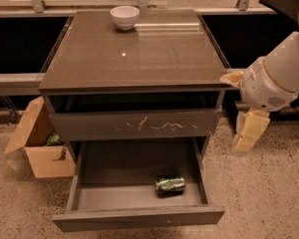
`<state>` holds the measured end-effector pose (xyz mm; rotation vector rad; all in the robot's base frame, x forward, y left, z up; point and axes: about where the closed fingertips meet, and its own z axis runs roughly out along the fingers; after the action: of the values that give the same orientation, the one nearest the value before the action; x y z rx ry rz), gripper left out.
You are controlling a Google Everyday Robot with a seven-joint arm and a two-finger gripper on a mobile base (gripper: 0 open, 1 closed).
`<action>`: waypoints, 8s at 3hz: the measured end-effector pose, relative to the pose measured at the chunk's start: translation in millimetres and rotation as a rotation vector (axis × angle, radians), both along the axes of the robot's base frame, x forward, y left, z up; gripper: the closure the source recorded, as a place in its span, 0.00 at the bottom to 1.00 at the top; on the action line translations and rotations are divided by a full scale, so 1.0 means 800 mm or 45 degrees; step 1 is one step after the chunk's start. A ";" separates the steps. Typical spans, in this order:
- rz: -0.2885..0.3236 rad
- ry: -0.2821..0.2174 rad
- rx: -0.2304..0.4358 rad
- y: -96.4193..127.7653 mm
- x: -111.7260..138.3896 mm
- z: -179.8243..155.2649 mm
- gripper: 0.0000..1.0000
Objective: Pick green can from middle drawer and place on counter
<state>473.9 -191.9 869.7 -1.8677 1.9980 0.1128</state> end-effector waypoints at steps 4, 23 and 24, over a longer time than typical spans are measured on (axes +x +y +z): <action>0.204 0.091 0.159 0.049 0.010 -0.146 0.00; 0.370 0.153 0.101 0.109 0.111 -0.611 0.00; 0.367 0.147 0.100 0.112 0.108 -0.616 0.19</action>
Offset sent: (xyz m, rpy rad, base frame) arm 0.0075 0.0293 -0.0995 0.1066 0.0187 0.1509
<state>560.2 -102.6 377.0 -2.1287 1.7543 0.3818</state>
